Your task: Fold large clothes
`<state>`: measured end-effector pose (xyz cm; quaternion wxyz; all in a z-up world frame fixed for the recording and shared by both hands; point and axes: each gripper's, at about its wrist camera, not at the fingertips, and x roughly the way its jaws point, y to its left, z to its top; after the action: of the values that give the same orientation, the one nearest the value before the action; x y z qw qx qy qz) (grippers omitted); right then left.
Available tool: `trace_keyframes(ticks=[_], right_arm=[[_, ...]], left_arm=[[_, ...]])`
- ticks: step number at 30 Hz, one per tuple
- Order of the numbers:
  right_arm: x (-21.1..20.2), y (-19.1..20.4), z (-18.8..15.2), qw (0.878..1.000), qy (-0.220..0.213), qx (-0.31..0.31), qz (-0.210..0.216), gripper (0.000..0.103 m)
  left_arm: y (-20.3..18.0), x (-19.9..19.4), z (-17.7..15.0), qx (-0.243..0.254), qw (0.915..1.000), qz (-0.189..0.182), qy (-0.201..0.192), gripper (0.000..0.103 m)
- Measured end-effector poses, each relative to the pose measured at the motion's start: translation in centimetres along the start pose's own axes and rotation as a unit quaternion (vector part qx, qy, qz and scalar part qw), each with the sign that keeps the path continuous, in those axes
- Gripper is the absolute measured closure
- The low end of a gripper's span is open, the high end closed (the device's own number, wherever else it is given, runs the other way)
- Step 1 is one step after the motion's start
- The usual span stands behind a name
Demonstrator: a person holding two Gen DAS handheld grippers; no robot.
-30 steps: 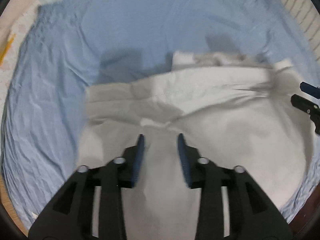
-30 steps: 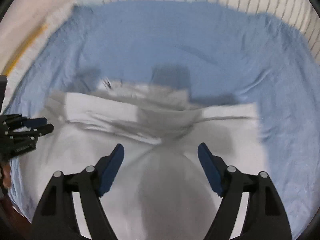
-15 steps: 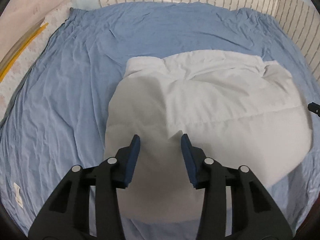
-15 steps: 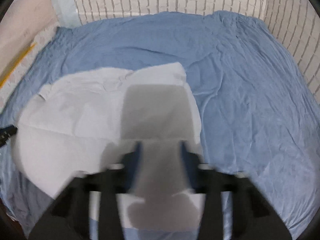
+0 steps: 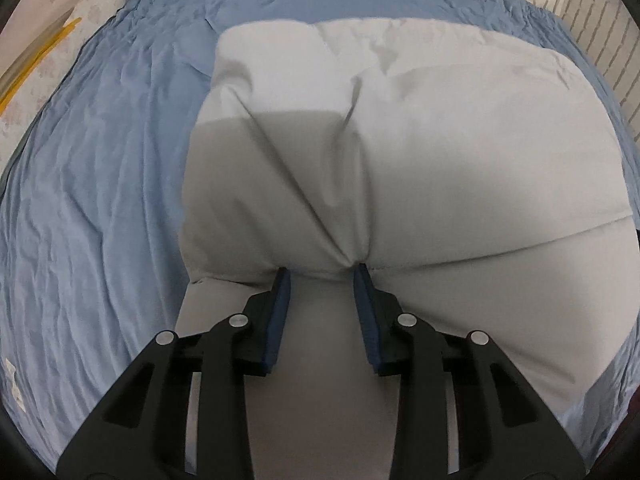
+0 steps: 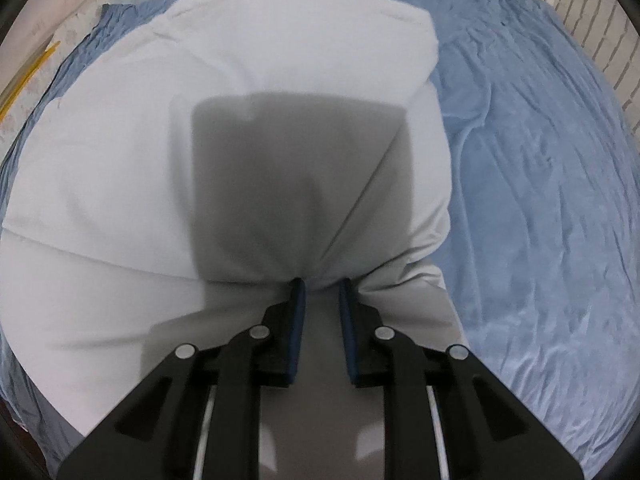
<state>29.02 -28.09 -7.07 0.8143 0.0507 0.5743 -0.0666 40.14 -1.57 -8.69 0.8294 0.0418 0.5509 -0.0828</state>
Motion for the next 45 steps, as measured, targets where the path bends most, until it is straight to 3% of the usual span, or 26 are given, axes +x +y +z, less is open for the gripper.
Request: trace_keyframes(ticks=[3, 10, 24, 29, 31, 32, 35, 38, 40, 45], right_arm=[[0.6, -0.1, 0.4, 1.0, 0.005, 0.001, 0.005, 0.085], [1.7, 0.4, 0.4, 1.0, 0.003, -0.019, -0.012, 0.086], [2.7, 1.4, 0.7, 1.0, 0.009, -0.023, -0.016, 0.086], [1.6, 0.9, 0.6, 1.0, 0.006, -0.01, -0.019, 0.086], [-0.5, 0.4, -0.2, 1.0, -0.014, -0.009, -0.014, 0.083], [-2.6, -0.1, -1.0, 0.999, -0.042, -0.001, 0.01, 0.083], [-7.1, -1.9, -4.0, 0.994, -0.099, 0.023, 0.035, 0.077], [-8.6, -3.0, -6.8, 0.992, -0.115, 0.041, 0.043, 0.075], [-8.6, -3.3, -8.9, 0.992, -0.118, 0.042, 0.031, 0.075], [-5.2, -2.9, -10.9, 0.994, -0.106, 0.028, 0.015, 0.076]], left_arm=[[-0.3, 0.8, 0.2, -0.004, 1.0, -0.005, 0.0, 0.07], [3.4, 0.0, -1.6, -0.003, 0.9997, -0.022, -0.005, 0.07], [3.4, 0.3, -2.8, 0.02, 0.9997, 0.0, -0.009, 0.07], [3.2, -0.7, -2.6, 0.015, 0.9997, 0.016, 0.01, 0.071], [4.2, -2.6, -3.3, 0.002, 0.9999, 0.011, 0.007, 0.071], [4.5, -3.5, -3.7, 0.001, 1.0, 0.008, -0.002, 0.071], [5.6, -7.6, -6.0, 0.008, 0.9987, 0.007, -0.05, 0.071], [7.3, -10.1, -8.4, 0.002, 0.997, 0.011, -0.077, 0.066], [8.8, -10.1, -9.8, -0.012, 0.9965, 0.019, -0.081, 0.066], [10.0, -6.1, -11.8, -0.022, 0.9987, 0.007, -0.045, 0.066]])
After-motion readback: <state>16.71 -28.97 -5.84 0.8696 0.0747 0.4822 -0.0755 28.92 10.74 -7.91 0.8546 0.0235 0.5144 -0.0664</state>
